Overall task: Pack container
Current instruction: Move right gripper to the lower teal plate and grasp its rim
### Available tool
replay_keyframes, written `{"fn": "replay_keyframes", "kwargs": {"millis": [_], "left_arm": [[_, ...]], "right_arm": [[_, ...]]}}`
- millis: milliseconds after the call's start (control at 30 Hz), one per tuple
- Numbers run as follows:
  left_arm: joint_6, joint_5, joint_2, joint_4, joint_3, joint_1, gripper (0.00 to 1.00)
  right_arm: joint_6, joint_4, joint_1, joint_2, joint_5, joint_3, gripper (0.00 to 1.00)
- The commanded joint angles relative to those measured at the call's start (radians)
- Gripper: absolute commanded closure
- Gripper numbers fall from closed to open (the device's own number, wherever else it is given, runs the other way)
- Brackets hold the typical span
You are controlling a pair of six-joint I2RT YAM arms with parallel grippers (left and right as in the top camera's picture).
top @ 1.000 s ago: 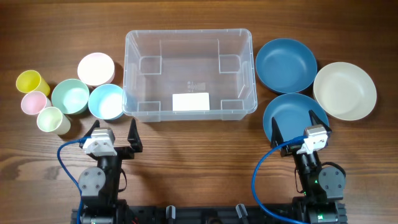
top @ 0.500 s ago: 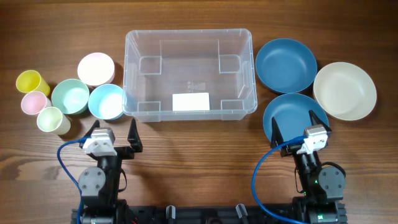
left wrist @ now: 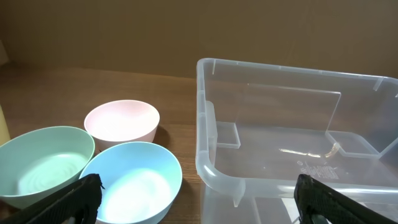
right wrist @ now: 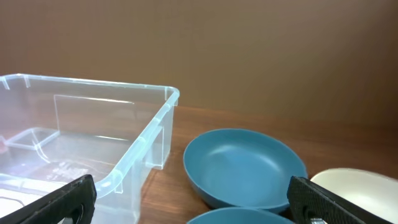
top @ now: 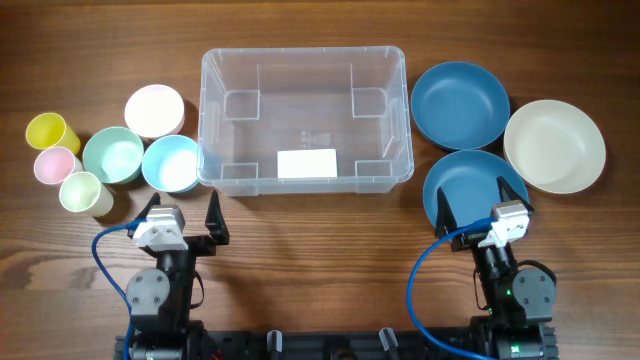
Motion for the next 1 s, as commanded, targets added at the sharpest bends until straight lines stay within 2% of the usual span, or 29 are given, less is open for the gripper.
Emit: {"fn": "replay_keyframes", "kwargs": {"millis": [0, 33, 133, 333, 433, 533, 633, 733, 867, 967], "left_arm": [[0.016, 0.016, 0.005, 0.004, -0.010, -0.005, 0.00], [0.016, 0.016, 0.005, 0.004, -0.010, -0.005, 0.00], [0.016, 0.016, 0.005, 0.004, -0.010, -0.005, 0.00], [0.016, 0.016, 0.005, 0.004, -0.010, -0.005, 0.00], [0.016, 0.016, 0.005, 0.004, -0.010, -0.005, 0.00], [0.016, 0.016, 0.005, 0.004, -0.010, -0.005, 0.00], [0.016, 0.016, 0.005, 0.004, -0.010, -0.005, 0.00], [0.016, 0.016, 0.005, 0.004, -0.010, -0.005, 0.00], [0.016, 0.016, 0.005, 0.004, -0.010, -0.005, 0.00], [0.016, 0.016, 0.005, 0.004, -0.010, -0.005, 0.00]], "right_arm": [[0.186, -0.107, -0.005, 0.006, 0.116, 0.121, 0.01], [0.229, -0.165, -0.005, 0.019, 0.143, 0.176, 0.00], [0.230, -0.332, -0.005, 0.130, 0.183, 0.395, 0.00], [0.229, -0.642, -0.005, 0.479, 0.193, 0.789, 0.00], [0.229, -0.708, -0.005, 0.583, 0.094, 0.850, 0.00], [0.229, -0.783, -0.005, 0.648, 0.095, 0.850, 0.00], [0.235, -0.785, -0.005, 0.681, 0.084, 0.850, 0.00], [0.400, -0.839, -0.006, 0.718, 0.251, 0.850, 0.00], [0.793, -1.036, -0.010, 0.802, 0.516, 0.849, 0.00], [0.816, -1.054, -0.044, 0.859, 0.488, 0.849, 0.00]]}}
